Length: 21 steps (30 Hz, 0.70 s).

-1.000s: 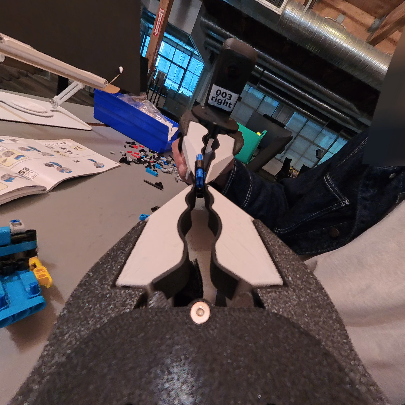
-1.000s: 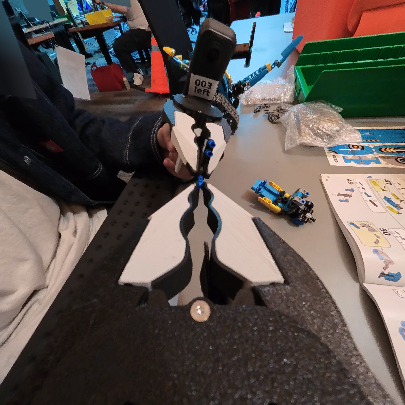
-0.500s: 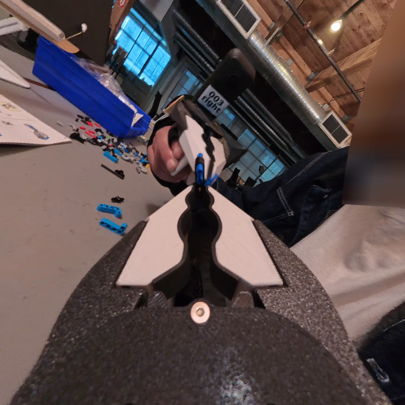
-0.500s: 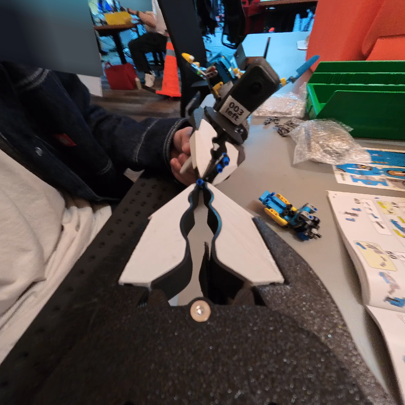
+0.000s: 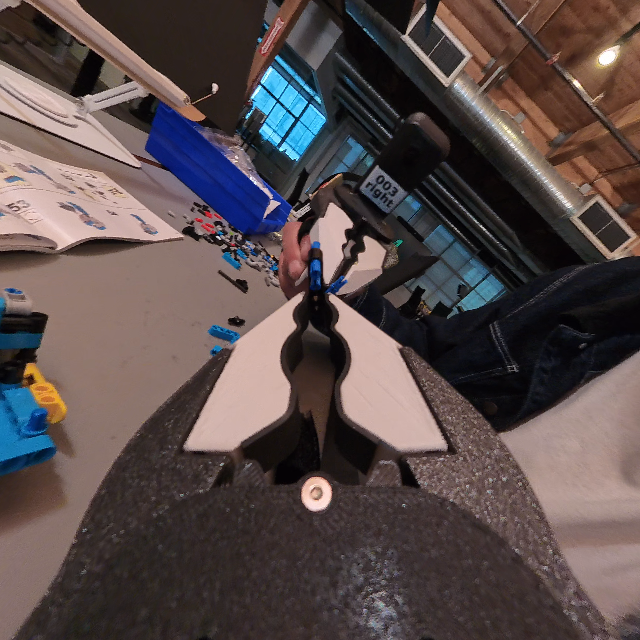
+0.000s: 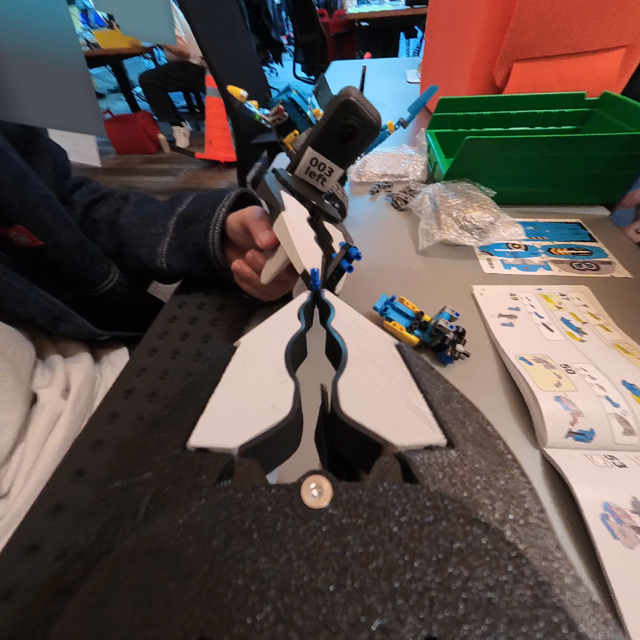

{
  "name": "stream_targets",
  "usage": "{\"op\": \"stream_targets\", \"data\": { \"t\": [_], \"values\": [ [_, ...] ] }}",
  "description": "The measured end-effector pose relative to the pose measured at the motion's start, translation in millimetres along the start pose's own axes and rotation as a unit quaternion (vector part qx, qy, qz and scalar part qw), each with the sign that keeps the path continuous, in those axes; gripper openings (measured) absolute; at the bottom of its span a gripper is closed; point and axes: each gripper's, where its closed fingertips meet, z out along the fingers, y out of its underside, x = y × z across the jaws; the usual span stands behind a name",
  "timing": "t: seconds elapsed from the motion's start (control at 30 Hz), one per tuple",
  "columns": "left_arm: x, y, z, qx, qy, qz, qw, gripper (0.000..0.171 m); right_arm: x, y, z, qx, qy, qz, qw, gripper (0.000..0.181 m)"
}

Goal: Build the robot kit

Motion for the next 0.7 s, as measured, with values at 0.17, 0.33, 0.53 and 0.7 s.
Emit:
{"op": "stream_targets", "data": {
  "t": [0.17, 0.33, 0.53, 0.7],
  "values": [
    [-14.4, 7.6, 2.2, -0.026, -0.059, 0.039, 0.997, 0.006, 8.3, 17.1, 4.6, -0.064, 0.047, -0.035, 0.996, 0.004],
    [-30.8, 19.2, 4.1, -0.071, -0.134, 0.119, 0.981, 0.007, 14.6, 36.4, 5.8, -0.121, 0.060, -0.044, 0.990, 0.003],
    [-31.7, -0.9, -7.1, -0.021, -0.145, 0.122, 0.982, 0.007, 22.5, 41.4, 3.2, -0.120, 0.075, -0.064, 0.988, 0.003],
    [-26.1, 9.1, 1.0, -0.046, -0.135, 0.142, 0.979, 0.007, 12.2, 39.4, 15.4, -0.113, 0.062, -0.074, 0.989, 0.004]
  ]
}}
